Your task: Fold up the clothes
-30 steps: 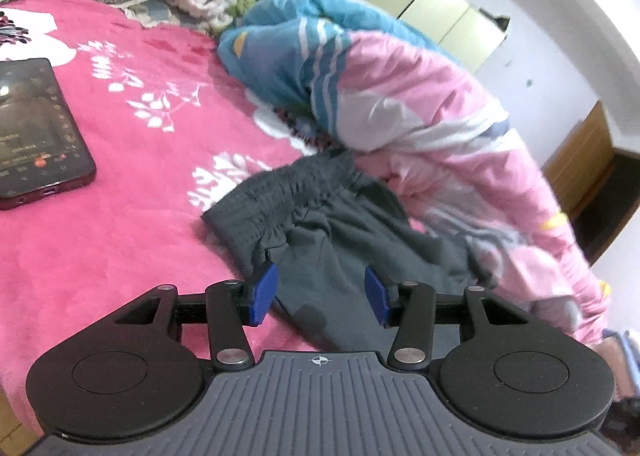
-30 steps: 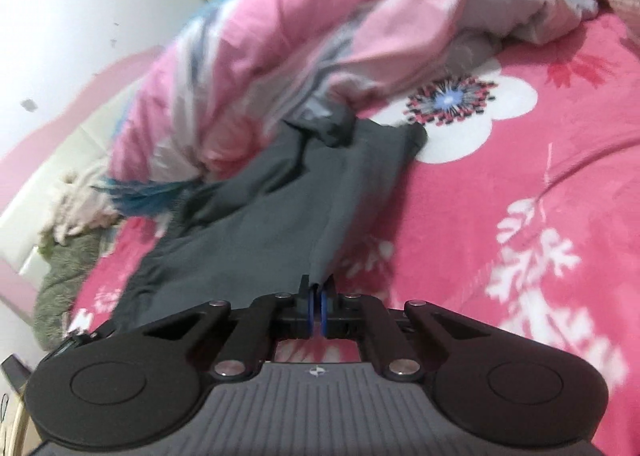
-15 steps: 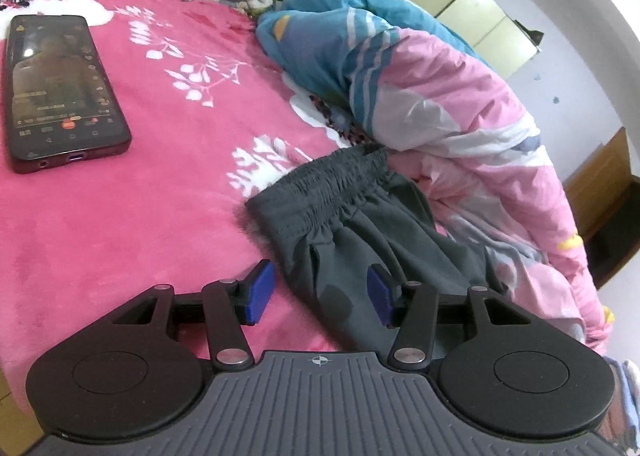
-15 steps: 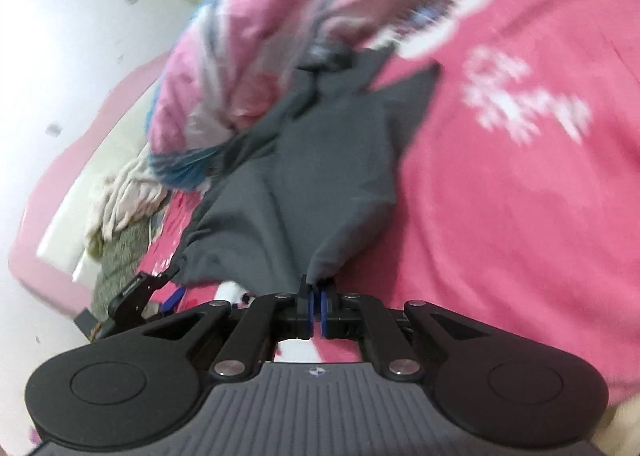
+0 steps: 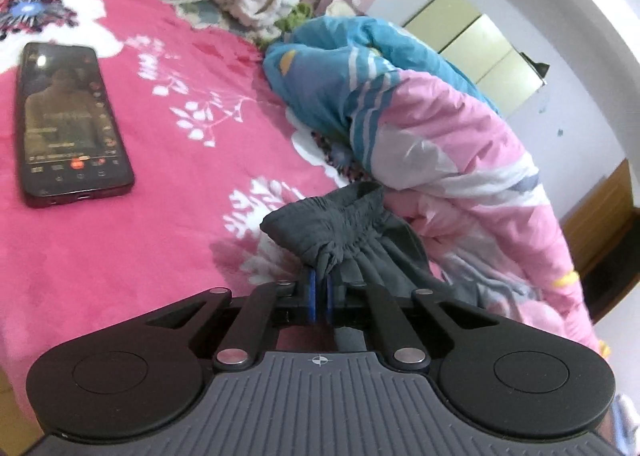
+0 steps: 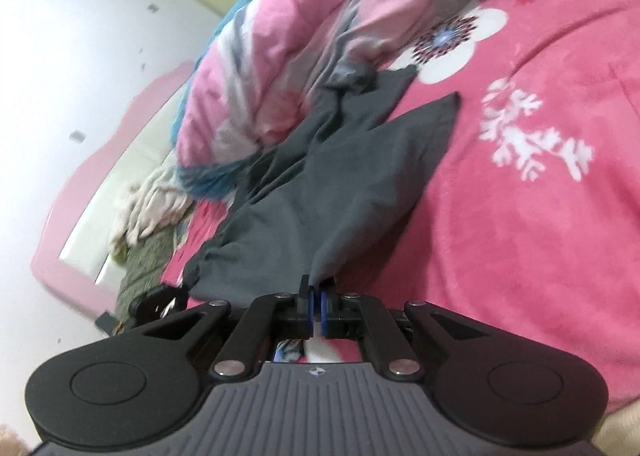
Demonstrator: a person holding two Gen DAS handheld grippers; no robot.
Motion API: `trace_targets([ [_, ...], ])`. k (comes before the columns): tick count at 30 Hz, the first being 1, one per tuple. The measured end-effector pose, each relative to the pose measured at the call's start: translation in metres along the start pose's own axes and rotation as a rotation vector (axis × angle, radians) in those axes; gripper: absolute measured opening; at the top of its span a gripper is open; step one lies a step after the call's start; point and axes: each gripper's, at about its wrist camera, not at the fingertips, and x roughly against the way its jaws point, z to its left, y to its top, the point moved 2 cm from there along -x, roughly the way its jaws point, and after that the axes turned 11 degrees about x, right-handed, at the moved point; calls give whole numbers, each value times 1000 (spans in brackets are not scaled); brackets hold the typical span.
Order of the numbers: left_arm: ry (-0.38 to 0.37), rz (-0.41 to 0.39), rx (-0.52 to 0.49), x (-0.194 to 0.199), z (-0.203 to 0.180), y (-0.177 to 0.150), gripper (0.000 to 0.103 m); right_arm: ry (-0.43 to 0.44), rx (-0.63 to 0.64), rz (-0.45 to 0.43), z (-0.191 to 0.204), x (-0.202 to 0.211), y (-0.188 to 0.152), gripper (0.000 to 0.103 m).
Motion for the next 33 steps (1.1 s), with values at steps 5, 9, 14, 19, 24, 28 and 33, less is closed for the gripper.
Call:
trace_targets([
  [5,70,40,29,-6,13,5,3,-20,11,168,-3,-26,-24,3],
  [9,96,24,-17,-8,12,3,4,-83,68,248,-4,-48,-48,4],
  [14,125,-10,-60,-2,9,0,14,-91,89,243,-8,-38,-47,22],
  [19,159,-73,-119,12,2,-4,34,-134,108,135,-19,-1,-29,42],
  [24,158,-144,-205,34,-12,-14,36,-122,-1,31,-50,16,-3,43],
  [28,111,-186,-323,42,-35,-29,37,-163,12,-45,-66,4,28,43],
  [33,73,-71,-485,14,-65,-59,37,-200,38,-121,-91,-34,78,43],
])
